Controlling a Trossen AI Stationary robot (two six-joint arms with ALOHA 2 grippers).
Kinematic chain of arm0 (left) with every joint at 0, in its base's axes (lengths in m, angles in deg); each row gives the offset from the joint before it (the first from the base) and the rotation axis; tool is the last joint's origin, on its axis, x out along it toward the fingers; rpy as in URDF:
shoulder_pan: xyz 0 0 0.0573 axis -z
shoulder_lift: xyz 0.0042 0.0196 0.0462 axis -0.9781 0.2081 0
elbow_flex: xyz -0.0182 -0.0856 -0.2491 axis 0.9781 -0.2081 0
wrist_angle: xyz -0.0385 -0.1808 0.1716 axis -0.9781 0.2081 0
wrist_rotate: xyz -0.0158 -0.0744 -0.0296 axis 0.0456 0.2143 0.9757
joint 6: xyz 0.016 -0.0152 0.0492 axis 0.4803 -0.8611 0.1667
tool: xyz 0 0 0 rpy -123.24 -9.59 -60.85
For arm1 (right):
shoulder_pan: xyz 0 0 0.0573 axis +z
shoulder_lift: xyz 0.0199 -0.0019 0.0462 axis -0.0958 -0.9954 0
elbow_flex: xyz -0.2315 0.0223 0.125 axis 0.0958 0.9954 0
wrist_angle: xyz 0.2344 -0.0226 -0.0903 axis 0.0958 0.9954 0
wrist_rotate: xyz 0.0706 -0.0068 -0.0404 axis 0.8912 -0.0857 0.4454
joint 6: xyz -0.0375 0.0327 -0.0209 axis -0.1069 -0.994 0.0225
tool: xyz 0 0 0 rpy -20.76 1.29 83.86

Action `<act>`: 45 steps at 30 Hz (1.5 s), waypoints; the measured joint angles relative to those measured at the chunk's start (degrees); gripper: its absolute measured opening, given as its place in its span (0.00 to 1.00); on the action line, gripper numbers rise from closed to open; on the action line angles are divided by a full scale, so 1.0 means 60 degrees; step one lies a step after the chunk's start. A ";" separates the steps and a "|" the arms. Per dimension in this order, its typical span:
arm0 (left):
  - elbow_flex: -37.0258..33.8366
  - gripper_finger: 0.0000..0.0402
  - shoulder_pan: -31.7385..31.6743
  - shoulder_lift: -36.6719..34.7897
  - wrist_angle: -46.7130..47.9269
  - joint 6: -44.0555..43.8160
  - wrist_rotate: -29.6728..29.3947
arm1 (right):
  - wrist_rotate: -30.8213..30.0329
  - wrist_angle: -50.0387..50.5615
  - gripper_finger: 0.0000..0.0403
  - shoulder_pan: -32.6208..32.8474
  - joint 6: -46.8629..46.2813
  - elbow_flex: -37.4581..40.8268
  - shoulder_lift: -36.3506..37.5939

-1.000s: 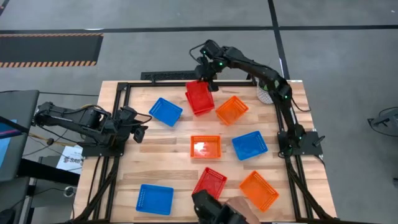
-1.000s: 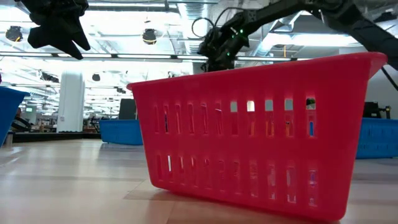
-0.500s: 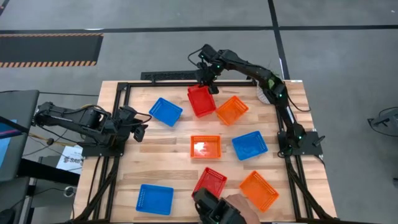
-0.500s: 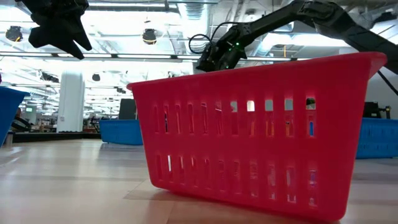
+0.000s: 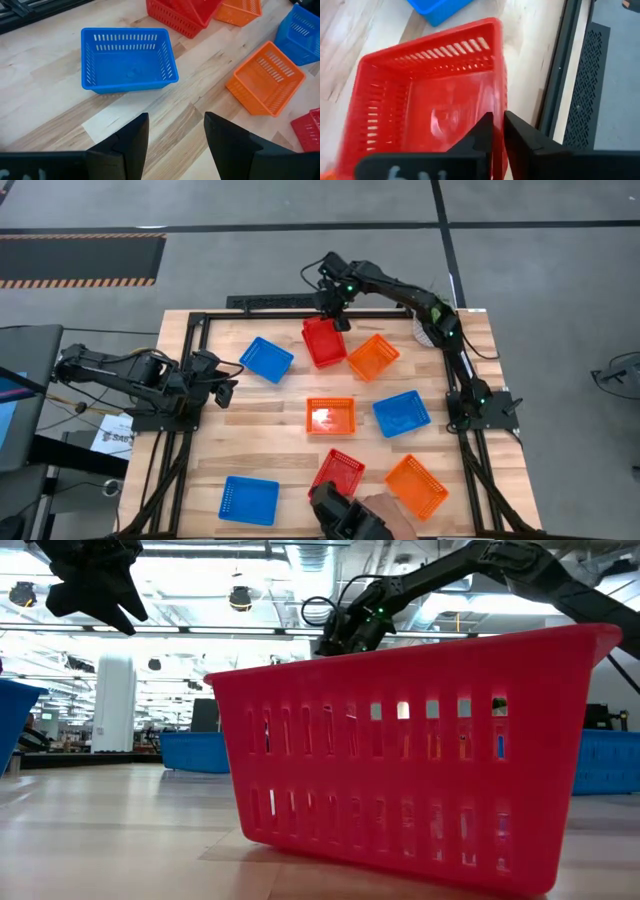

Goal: Stack baskets by color
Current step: Stack the middle red bin on the top red bin, then stack the middle orange bin on the top orange bin

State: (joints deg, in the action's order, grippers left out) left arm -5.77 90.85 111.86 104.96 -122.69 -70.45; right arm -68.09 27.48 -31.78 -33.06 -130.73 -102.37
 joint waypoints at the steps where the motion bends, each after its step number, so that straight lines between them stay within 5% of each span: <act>1: 0.0000 0.45 0.0000 0.0001 0.0000 -0.0001 -0.0003 | -0.0004 -0.0001 0.21 0.0000 -0.0027 0.0000 0.0000; 14: 0.0000 0.45 0.0000 0.0001 0.0000 0.0118 -0.0003 | -0.0432 -0.0482 0.58 0.0031 -0.1585 0.0000 0.0615; 22: 0.0000 0.45 0.0000 0.0000 0.0000 0.0181 -0.0057 | -0.0441 0.1176 0.59 0.0224 -0.4166 -0.0008 0.2072; 33: 0.0000 0.45 0.0000 0.0000 -0.0004 0.0191 -0.0089 | -0.0940 0.5607 0.59 0.0801 -0.7605 0.0000 0.4066; 40: 0.0000 0.45 0.0000 0.0000 -0.0011 0.0323 -0.0145 | -0.0964 0.5468 0.59 0.2560 -0.8980 0.1411 0.5501; 45: 0.0000 0.45 0.0000 0.0000 -0.0053 0.0323 -0.0123 | -0.2312 0.4057 0.59 0.4428 -1.0270 0.3383 0.6551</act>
State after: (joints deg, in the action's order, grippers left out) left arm -5.77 90.85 111.86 104.64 -120.75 -71.19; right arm -81.96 51.83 -5.22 -94.67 -110.43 -63.07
